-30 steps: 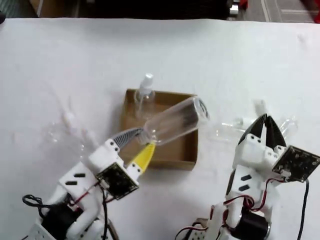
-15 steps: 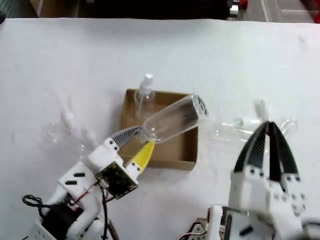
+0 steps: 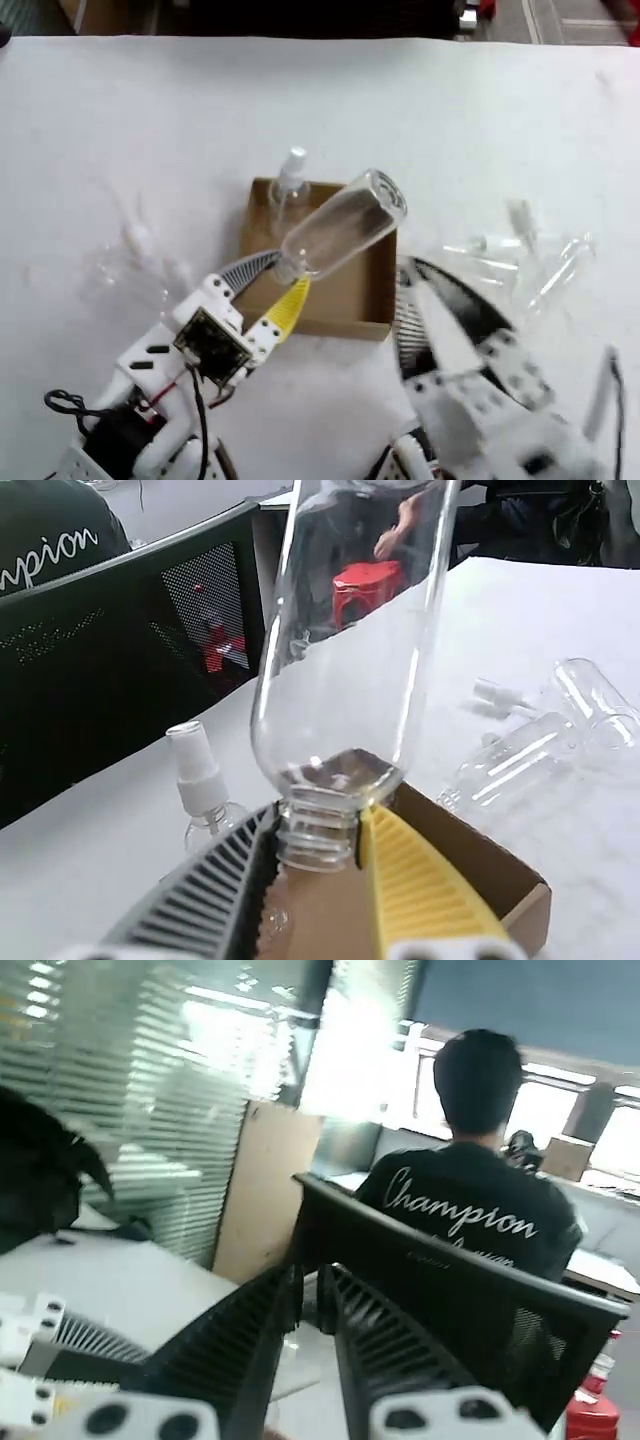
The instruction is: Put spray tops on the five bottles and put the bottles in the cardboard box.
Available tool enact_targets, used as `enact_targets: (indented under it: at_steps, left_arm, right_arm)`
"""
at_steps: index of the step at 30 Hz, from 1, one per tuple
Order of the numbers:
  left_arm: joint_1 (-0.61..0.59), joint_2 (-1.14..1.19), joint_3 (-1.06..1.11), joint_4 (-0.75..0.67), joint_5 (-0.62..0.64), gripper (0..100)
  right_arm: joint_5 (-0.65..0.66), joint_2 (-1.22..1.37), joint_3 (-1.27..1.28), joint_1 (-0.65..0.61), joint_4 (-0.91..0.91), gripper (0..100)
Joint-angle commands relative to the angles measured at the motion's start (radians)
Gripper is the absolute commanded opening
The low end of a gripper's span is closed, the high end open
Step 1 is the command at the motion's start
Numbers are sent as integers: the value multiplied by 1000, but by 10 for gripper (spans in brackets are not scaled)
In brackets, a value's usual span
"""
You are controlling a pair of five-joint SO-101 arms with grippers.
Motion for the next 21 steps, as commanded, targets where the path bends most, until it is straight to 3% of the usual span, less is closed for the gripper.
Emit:
enact_targets:
  at_steps: [1,15,21]
  left_arm:
    - [-2,-12,-9,-25,14,76]
    - [120,-10,-9,17,14,76]
    - [124,-13,-15,31,14,76]
  right_arm:
    - [29,1,91,-58,-39,16]
    - [29,1,244,-50,-248,16]
    - [21,1,321,91,-305,16]
